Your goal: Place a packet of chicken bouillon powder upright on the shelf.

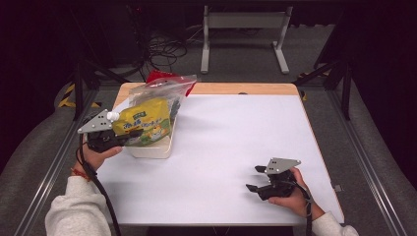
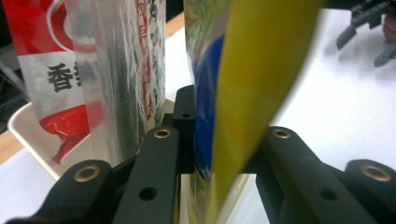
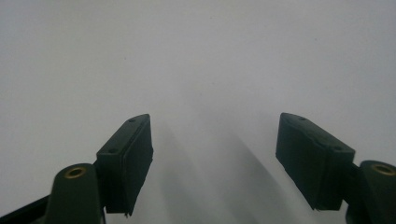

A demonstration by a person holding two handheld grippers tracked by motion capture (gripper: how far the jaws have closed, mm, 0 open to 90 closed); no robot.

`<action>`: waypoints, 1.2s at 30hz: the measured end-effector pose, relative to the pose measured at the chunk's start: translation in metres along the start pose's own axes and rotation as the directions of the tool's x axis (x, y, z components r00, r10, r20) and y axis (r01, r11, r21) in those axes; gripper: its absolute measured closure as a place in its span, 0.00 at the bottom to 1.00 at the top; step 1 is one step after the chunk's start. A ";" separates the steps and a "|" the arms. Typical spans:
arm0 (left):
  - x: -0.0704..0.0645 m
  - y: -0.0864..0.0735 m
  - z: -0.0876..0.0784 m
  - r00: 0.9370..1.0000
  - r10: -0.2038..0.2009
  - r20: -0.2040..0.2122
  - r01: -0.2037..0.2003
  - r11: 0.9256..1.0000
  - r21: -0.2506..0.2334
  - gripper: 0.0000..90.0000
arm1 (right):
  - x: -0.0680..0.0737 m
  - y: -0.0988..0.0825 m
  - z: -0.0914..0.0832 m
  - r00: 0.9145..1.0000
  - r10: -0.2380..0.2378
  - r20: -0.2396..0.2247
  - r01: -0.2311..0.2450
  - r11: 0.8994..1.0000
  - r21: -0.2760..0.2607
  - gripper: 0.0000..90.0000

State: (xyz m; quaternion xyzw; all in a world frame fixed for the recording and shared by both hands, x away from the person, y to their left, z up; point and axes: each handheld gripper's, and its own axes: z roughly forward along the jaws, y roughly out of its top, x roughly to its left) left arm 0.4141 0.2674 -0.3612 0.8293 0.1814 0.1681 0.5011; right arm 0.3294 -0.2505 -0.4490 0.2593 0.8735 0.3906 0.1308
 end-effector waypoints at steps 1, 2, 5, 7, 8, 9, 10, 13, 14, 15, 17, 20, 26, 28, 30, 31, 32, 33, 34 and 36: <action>0.001 0.001 0.001 1.000 0.003 0.017 -0.003 1.000 0.004 0.84 | 0.000 0.000 0.000 1.000 0.001 -0.001 -0.001 1.000 0.001 0.30; 0.001 0.001 0.001 1.000 0.003 0.017 -0.003 1.000 0.004 0.84 | 0.000 0.000 0.000 1.000 0.003 -0.005 -0.003 1.000 0.000 0.30; 0.004 -0.001 0.003 0.999 0.001 0.047 -0.001 1.000 -0.003 0.84 | -0.001 0.000 0.000 1.000 0.008 -0.012 -0.008 1.000 -0.003 0.30; 0.006 -0.002 0.004 0.998 0.001 0.062 -0.002 1.000 0.004 0.84 | -0.002 -0.001 0.000 1.000 0.011 -0.012 -0.011 1.000 -0.005 0.30; 0.007 -0.003 0.004 0.997 0.001 0.071 -0.001 1.000 -0.005 0.84 | -0.002 -0.001 0.000 1.000 0.013 -0.013 -0.013 1.000 -0.004 0.30; 0.007 -0.003 0.004 0.997 0.001 0.071 -0.001 1.000 -0.005 0.84 | -0.003 -0.001 0.000 1.000 0.019 -0.017 -0.019 1.000 -0.006 0.30; 0.008 -0.004 0.005 0.997 -0.007 0.071 0.007 1.000 -0.005 0.84 | -0.003 -0.001 0.000 1.000 0.019 -0.016 -0.019 1.000 -0.004 0.30; 0.009 -0.004 0.005 0.997 -0.011 0.073 0.012 1.000 -0.004 0.84 | -0.003 -0.001 0.001 1.000 0.019 -0.019 -0.019 1.000 0.001 0.30; 0.009 -0.004 0.006 0.997 -0.008 0.075 0.007 1.000 0.005 0.85 | -0.003 -0.001 0.001 1.000 0.021 -0.021 -0.021 1.000 0.000 0.30; 0.008 -0.003 0.007 0.996 -0.003 0.084 0.002 1.000 0.011 0.85 | -0.002 -0.001 0.002 1.000 0.020 -0.022 -0.020 1.000 0.002 0.30; 0.009 -0.001 0.007 0.995 -0.005 0.098 0.003 1.000 0.017 0.85 | -0.002 0.000 0.002 0.999 0.021 -0.026 -0.021 1.000 -0.001 0.30; 0.012 -0.003 0.006 0.992 -0.013 0.123 0.011 1.000 0.014 0.85 | -0.002 0.000 0.002 0.999 0.025 -0.032 -0.025 1.000 -0.003 0.30; 0.014 -0.005 0.007 0.991 -0.031 0.128 0.030 1.000 0.008 0.85 | -0.003 -0.001 0.002 0.999 0.031 -0.036 -0.031 1.000 0.000 0.30; 0.014 -0.004 0.008 0.992 -0.043 0.120 0.042 0.999 0.013 0.86 | -0.003 -0.001 0.003 0.999 0.033 -0.035 -0.033 0.999 0.002 0.29; 0.015 -0.003 0.008 0.990 -0.032 0.135 0.029 0.999 0.021 0.86 | -0.003 -0.001 0.003 0.999 0.031 -0.037 -0.030 1.000 0.002 0.29; 0.015 -0.003 0.007 0.990 -0.028 0.135 0.026 1.000 0.016 0.86 | -0.002 0.000 0.002 0.999 0.029 -0.038 -0.029 1.000 0.003 0.29; 0.016 -0.003 0.006 0.990 -0.036 0.134 0.034 0.999 0.012 0.86 | -0.002 0.000 0.002 0.999 0.025 -0.037 -0.025 1.000 0.004 0.29; 0.018 -0.004 0.005 0.989 -0.037 0.145 0.036 0.999 0.014 0.86 | -0.002 0.000 0.002 0.999 0.025 -0.038 -0.025 1.000 0.003 0.29; 0.019 -0.004 0.003 0.989 -0.039 0.146 0.037 0.999 0.015 0.86 | -0.002 0.000 0.002 0.999 0.025 -0.039 -0.024 1.000 0.003 0.29; 0.021 -0.004 0.000 0.988 -0.044 0.147 0.044 0.999 0.005 0.86 | -0.002 -0.001 0.002 0.999 0.027 -0.038 -0.027 1.000 0.005 0.29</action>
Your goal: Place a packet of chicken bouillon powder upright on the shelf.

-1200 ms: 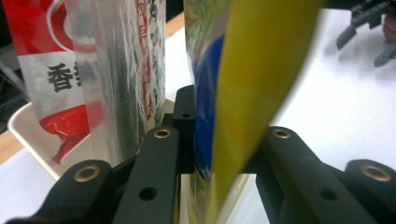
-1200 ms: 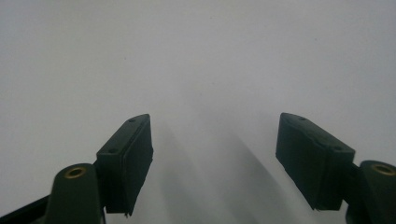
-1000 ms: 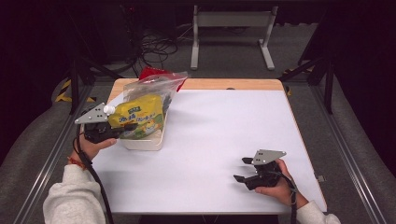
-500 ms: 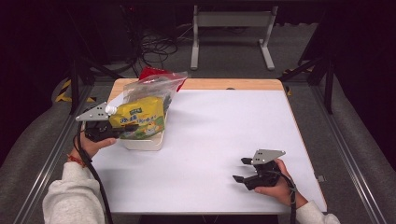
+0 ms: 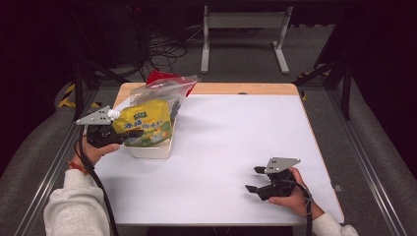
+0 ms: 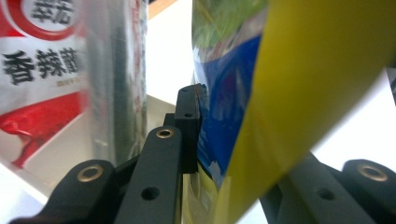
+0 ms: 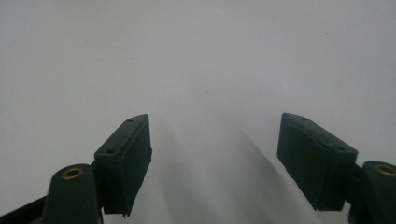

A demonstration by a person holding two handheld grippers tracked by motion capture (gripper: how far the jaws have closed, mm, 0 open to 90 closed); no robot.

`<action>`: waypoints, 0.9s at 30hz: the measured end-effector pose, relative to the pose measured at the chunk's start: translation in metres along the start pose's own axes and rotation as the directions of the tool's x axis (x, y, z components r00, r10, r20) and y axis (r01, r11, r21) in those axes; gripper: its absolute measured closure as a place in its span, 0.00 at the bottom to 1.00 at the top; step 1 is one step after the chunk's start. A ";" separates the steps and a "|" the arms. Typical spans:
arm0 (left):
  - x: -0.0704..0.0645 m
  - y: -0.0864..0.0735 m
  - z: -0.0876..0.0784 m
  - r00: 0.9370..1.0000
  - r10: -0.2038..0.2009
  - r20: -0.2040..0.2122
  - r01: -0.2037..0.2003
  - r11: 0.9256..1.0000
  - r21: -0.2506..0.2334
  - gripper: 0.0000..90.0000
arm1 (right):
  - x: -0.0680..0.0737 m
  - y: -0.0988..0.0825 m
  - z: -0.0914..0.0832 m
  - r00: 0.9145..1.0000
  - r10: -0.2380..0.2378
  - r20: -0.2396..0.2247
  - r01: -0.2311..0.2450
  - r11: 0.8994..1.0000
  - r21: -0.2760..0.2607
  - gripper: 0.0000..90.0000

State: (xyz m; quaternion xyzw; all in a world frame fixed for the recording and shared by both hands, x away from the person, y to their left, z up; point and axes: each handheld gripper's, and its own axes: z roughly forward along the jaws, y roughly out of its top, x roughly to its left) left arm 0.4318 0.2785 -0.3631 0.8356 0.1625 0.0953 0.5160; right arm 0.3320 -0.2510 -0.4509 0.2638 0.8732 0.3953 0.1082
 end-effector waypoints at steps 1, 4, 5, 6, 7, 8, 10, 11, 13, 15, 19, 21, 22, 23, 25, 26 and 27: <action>0.000 0.000 0.000 1.000 -0.002 0.001 0.002 1.000 0.004 0.86 | -0.001 0.000 0.000 1.000 0.002 0.000 -0.002 1.000 0.000 0.29; -0.002 0.004 0.005 1.000 0.011 -0.016 -0.010 0.999 0.035 0.86 | -0.002 0.000 0.000 1.000 0.004 0.001 -0.004 1.000 0.000 0.29; -0.003 0.006 0.006 0.999 0.021 -0.025 -0.020 0.999 0.047 0.86 | -0.002 0.000 0.000 1.000 0.006 0.000 -0.006 1.000 -0.001 0.29; -0.003 0.007 0.007 0.999 0.020 -0.029 -0.019 0.998 0.053 0.86 | -0.001 0.000 0.001 1.000 0.005 -0.002 -0.005 1.000 0.000 0.29; -0.003 0.008 0.008 1.000 0.022 -0.019 -0.020 0.998 0.059 0.86 | 0.000 0.000 0.001 1.000 0.001 -0.003 -0.001 1.000 0.003 0.29; -0.002 0.008 0.010 1.000 0.019 -0.014 -0.018 0.997 0.079 0.86 | 0.000 0.000 0.002 1.000 -0.001 -0.004 0.001 1.000 0.004 0.29; -0.004 0.010 0.010 0.999 0.026 -0.019 -0.025 0.996 0.080 0.86 | 0.001 0.000 0.002 1.000 -0.005 -0.006 0.005 1.000 0.007 0.29; -0.005 0.011 0.009 0.999 0.033 -0.015 -0.032 0.996 0.083 0.86 | 0.002 0.000 0.002 1.000 -0.007 -0.009 0.007 1.000 0.007 0.29; -0.005 0.013 0.005 0.999 0.034 -0.036 -0.031 0.996 0.089 0.86 | 0.001 0.000 0.002 1.000 -0.004 -0.009 0.004 1.000 0.006 0.29; -0.005 0.013 0.005 0.999 0.032 -0.034 -0.029 0.995 0.091 0.86 | 0.000 0.000 0.001 1.000 0.000 -0.009 0.000 1.000 0.003 0.29; -0.003 0.013 0.010 0.999 0.020 -0.040 -0.016 0.995 0.096 0.86 | -0.001 0.000 0.001 1.000 0.008 -0.011 -0.008 1.000 0.002 0.29; -0.001 0.012 0.012 0.999 0.002 -0.050 0.002 0.996 0.085 0.87 | 0.001 0.000 0.001 1.000 0.002 -0.010 -0.002 1.000 0.001 0.29; 0.000 0.010 0.012 0.999 -0.007 -0.051 0.011 0.997 0.076 0.87 | 0.002 0.001 0.002 1.000 -0.002 -0.013 0.002 1.000 0.004 0.29; 0.001 0.007 0.012 0.999 -0.014 -0.048 0.017 0.997 0.069 0.87 | 0.002 0.001 0.002 1.000 -0.002 -0.013 0.002 1.000 0.004 0.29; 0.002 0.002 0.011 0.999 -0.025 -0.040 0.027 0.998 0.049 0.87 | 0.002 0.001 0.002 1.000 -0.001 -0.015 0.001 1.000 0.002 0.29; 0.001 0.001 0.010 0.999 -0.022 -0.034 0.024 0.999 0.045 0.87 | 0.002 0.001 0.002 1.000 -0.001 -0.015 0.001 1.000 0.003 0.29; 0.001 0.001 0.008 0.999 -0.014 -0.030 0.015 0.999 0.039 0.87 | 0.002 0.001 0.002 1.000 0.000 -0.016 0.000 1.000 0.003 0.29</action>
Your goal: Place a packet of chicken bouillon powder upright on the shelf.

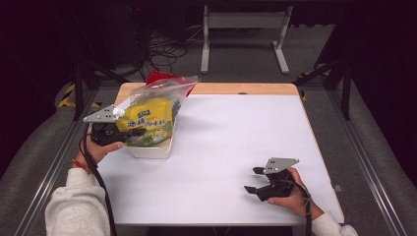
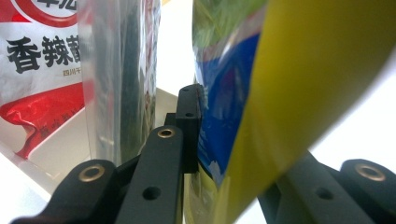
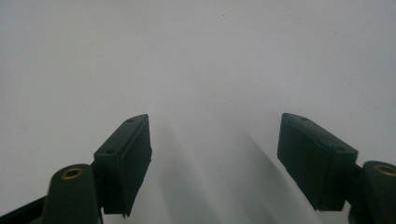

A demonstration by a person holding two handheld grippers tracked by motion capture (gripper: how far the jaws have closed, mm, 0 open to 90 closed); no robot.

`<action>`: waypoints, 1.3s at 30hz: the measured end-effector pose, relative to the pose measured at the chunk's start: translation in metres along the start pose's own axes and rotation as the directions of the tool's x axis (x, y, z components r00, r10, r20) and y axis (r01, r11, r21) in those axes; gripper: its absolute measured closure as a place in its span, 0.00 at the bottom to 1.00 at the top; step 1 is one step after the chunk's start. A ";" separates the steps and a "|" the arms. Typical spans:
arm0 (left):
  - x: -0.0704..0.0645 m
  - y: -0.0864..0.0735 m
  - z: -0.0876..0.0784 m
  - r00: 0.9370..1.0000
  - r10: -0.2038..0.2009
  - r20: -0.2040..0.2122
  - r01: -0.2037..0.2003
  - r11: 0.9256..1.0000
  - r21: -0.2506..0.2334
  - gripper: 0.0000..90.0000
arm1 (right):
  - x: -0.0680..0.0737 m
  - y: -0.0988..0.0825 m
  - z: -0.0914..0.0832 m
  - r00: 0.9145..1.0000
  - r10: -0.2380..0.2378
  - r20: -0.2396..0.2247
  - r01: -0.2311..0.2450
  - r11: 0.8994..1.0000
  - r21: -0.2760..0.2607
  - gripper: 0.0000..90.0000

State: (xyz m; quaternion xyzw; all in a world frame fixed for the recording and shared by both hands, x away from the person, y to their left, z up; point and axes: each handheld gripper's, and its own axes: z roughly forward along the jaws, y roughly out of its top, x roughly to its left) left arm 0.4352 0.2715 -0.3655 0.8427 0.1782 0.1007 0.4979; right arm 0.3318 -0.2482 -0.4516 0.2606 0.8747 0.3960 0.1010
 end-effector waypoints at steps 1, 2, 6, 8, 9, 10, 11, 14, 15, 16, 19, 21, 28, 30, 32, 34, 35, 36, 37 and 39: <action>-0.001 0.001 -0.003 1.000 0.008 -0.006 -0.008 1.000 -0.003 0.87 | 0.000 0.000 0.000 1.000 0.003 -0.001 -0.003 1.000 -0.001 0.29; -0.001 0.002 -0.005 1.000 0.015 -0.006 -0.015 1.000 -0.003 0.87 | -0.001 0.000 0.000 1.000 0.005 -0.001 -0.005 1.000 0.000 0.29; 0.000 0.003 -0.011 1.000 0.017 -0.006 -0.017 1.000 0.005 0.87 | -0.003 -0.001 0.001 1.000 0.014 -0.004 -0.014 1.000 0.004 0.29; 0.001 0.006 -0.013 1.000 0.023 -0.002 -0.023 1.000 0.021 0.87 | -0.003 -0.002 0.001 1.000 0.013 -0.005 -0.013 1.000 0.006 0.29; 0.001 0.007 -0.012 1.000 0.024 0.008 -0.025 0.999 0.025 0.87 | -0.003 -0.002 0.001 1.000 0.014 -0.005 -0.014 1.000 0.007 0.29; 0.001 0.008 -0.012 0.999 0.025 0.020 -0.026 0.999 0.036 0.87 | -0.003 -0.002 0.002 1.000 0.015 -0.004 -0.015 1.000 0.009 0.29; 0.001 0.009 -0.011 0.999 0.031 0.033 -0.033 0.999 0.042 0.87 | -0.003 -0.002 0.002 1.000 0.015 -0.006 -0.015 1.000 0.011 0.29; 0.002 0.012 -0.007 0.998 0.029 0.047 -0.032 0.998 0.061 0.87 | -0.002 -0.002 0.002 1.000 0.015 -0.007 -0.015 1.000 0.013 0.29; 0.003 0.012 -0.007 0.999 0.028 0.042 -0.030 0.998 0.063 0.87 | -0.002 -0.002 0.002 1.000 0.015 -0.009 -0.015 1.000 0.013 0.29; 0.003 0.012 -0.006 0.999 0.024 0.039 -0.026 0.997 0.066 0.87 | -0.002 -0.002 0.002 1.000 0.014 -0.007 -0.014 1.000 0.013 0.29; 0.003 0.012 -0.006 0.999 0.024 0.043 -0.027 0.998 0.064 0.87 | -0.002 -0.002 0.002 1.000 0.016 -0.009 -0.016 1.000 0.010 0.29; 0.005 0.010 -0.008 0.999 0.013 0.045 -0.015 0.998 0.053 0.87 | -0.003 -0.002 0.002 1.000 0.019 -0.012 -0.018 1.000 0.011 0.29; 0.010 0.005 -0.009 0.997 -0.015 0.073 0.012 0.999 0.046 0.87 | -0.003 -0.002 0.003 1.000 0.020 -0.014 -0.020 1.000 0.020 0.28; 0.010 0.006 -0.005 0.999 -0.012 0.045 0.010 0.999 0.050 0.87 | -0.003 -0.002 0.003 1.000 0.019 -0.015 -0.019 1.000 0.021 0.28; 0.008 0.008 -0.002 1.000 -0.001 0.020 0.000 0.999 0.053 0.87 | -0.002 -0.002 0.004 1.000 0.016 -0.015 -0.016 1.000 0.022 0.28; 0.005 0.006 -0.001 1.000 0.001 0.005 -0.001 0.999 0.047 0.87 | -0.002 -0.002 0.004 1.000 0.014 -0.016 -0.014 1.000 0.021 0.28; 0.005 0.005 -0.001 1.000 -0.004 0.005 0.004 0.999 0.042 0.87 | -0.002 -0.002 0.004 1.000 0.014 -0.016 -0.013 1.000 0.022 0.28; 0.004 0.000 0.000 1.000 -0.008 -0.003 0.008 1.000 0.025 0.87 | -0.002 -0.002 0.004 1.000 0.014 -0.017 -0.013 1.000 0.022 0.28; 0.005 -0.004 0.000 1.000 -0.020 0.007 0.020 1.000 0.009 0.87 | -0.002 -0.002 0.004 1.000 0.014 -0.017 -0.013 1.000 0.021 0.28; 0.005 -0.014 -0.001 0.999 -0.044 0.012 0.044 0.999 -0.031 0.88 | -0.002 -0.002 0.004 1.000 0.014 -0.018 -0.013 1.000 0.020 0.28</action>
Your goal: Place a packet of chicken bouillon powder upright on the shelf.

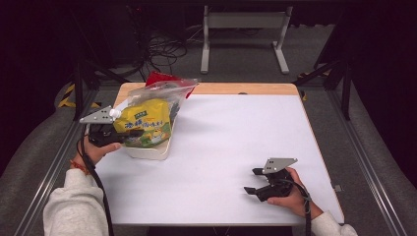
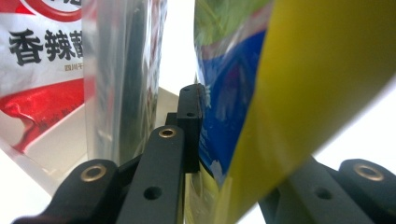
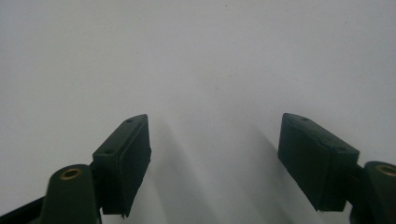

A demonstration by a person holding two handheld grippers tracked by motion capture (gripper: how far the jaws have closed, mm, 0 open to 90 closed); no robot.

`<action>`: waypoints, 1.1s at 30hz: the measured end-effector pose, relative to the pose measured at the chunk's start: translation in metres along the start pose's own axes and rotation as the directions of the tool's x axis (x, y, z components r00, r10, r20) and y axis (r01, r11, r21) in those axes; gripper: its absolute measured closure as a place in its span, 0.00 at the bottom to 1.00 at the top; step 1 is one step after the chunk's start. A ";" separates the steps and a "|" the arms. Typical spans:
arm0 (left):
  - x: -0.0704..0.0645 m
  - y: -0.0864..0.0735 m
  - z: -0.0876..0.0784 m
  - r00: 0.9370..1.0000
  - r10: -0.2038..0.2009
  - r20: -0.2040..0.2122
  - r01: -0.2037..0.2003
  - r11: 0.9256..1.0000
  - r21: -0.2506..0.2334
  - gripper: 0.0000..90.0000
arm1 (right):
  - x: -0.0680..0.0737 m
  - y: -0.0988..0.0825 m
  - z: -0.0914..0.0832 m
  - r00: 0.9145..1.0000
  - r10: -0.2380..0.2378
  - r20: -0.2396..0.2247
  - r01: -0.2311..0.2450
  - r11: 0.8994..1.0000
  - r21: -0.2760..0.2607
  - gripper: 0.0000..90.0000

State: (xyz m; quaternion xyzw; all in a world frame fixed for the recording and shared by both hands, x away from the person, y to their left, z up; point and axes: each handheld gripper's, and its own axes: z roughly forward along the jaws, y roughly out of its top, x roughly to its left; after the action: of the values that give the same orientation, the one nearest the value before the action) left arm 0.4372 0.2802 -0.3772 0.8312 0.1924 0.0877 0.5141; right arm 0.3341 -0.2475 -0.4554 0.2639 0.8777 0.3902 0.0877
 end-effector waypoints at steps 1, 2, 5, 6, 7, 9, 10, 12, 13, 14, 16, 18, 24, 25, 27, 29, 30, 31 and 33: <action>0.000 -0.003 0.000 1.000 0.000 0.006 0.000 1.000 -0.010 0.88 | 0.000 0.000 0.000 1.000 0.000 0.001 0.000 1.000 0.000 0.28; -0.001 -0.005 -0.001 1.000 0.001 0.006 -0.001 1.000 -0.015 0.88 | 0.000 0.000 0.000 1.000 -0.001 0.000 0.001 1.000 0.000 0.28; -0.005 -0.004 -0.004 0.999 0.026 -0.021 -0.026 1.000 -0.002 0.84 | 0.001 0.000 0.001 1.000 -0.003 -0.001 0.003 1.000 0.003 0.28; -0.007 -0.004 -0.004 0.997 0.027 -0.066 -0.024 0.999 0.038 0.78 | 0.001 0.000 0.001 1.000 -0.003 -0.002 0.003 1.000 0.003 0.28; -0.007 -0.005 -0.006 0.996 0.024 -0.091 -0.020 0.999 0.049 0.71 | 0.000 0.000 0.001 1.000 -0.002 -0.004 0.002 1.000 0.002 0.28; -0.007 -0.011 -0.010 0.995 0.017 -0.100 -0.014 0.999 0.033 0.70 | 0.000 0.000 0.001 1.000 -0.001 -0.004 0.001 1.000 0.002 0.28; -0.008 -0.014 -0.011 0.993 0.008 -0.117 -0.004 0.999 0.033 0.69 | -0.001 0.000 0.001 1.000 0.001 -0.005 -0.001 1.000 0.001 0.28; -0.008 -0.019 -0.012 0.989 0.006 -0.148 0.000 0.999 0.038 0.67 | -0.001 0.000 0.001 1.000 0.003 -0.007 -0.003 1.000 0.000 0.28; -0.008 -0.022 -0.014 0.988 0.002 -0.153 0.003 0.999 0.034 0.66 | 0.000 0.000 0.001 1.000 0.002 -0.007 -0.002 1.000 0.001 0.28; -0.007 -0.025 -0.015 0.989 -0.001 -0.145 0.003 1.000 0.018 0.68 | 0.000 0.000 0.001 1.000 0.002 -0.008 -0.002 1.000 0.000 0.28; -0.007 -0.030 -0.014 0.992 -0.009 -0.126 0.010 1.000 0.004 0.76 | 0.000 0.000 0.002 1.000 0.002 -0.009 -0.002 1.000 0.002 0.28; -0.007 -0.032 -0.012 0.995 -0.006 -0.104 0.005 1.000 -0.010 0.79 | 0.000 0.000 0.002 1.000 0.002 -0.015 -0.002 1.000 0.002 0.28; -0.007 -0.029 -0.021 0.999 0.003 -0.055 -0.003 1.000 0.000 0.82 | 0.000 0.000 0.002 1.000 0.002 -0.020 -0.002 1.000 0.005 0.28; -0.007 -0.028 -0.022 0.998 0.003 -0.055 -0.003 1.000 0.005 0.82 | -0.001 0.000 0.002 1.000 0.004 -0.019 -0.004 1.000 0.005 0.28; -0.008 -0.025 -0.021 0.999 0.006 -0.053 -0.004 0.999 0.043 0.83 | -0.001 0.000 0.002 1.000 0.006 -0.019 -0.006 1.000 0.004 0.28; -0.009 -0.021 -0.015 0.999 0.019 -0.045 -0.014 0.995 0.096 0.83 | -0.001 0.000 0.002 1.000 0.006 -0.017 -0.005 1.000 0.004 0.28; -0.009 -0.020 -0.013 0.999 0.024 -0.046 -0.019 0.994 0.104 0.83 | -0.001 0.000 0.002 1.000 0.005 -0.017 -0.005 1.000 0.005 0.28; -0.009 -0.020 -0.012 0.999 0.020 -0.048 -0.015 0.995 0.102 0.83 | 0.000 0.000 0.002 1.000 0.006 -0.018 -0.006 1.000 0.004 0.28; -0.006 -0.022 -0.011 0.999 -0.003 -0.042 0.007 0.995 0.097 0.83 | 0.000 0.000 0.002 1.000 0.003 -0.018 -0.003 1.000 0.004 0.28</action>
State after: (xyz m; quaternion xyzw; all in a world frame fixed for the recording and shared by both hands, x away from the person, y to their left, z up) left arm 0.4224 0.2955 -0.3910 0.8527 0.2090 0.0944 0.4694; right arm 0.3349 -0.2459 -0.4563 0.2621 0.8788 0.3910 0.0788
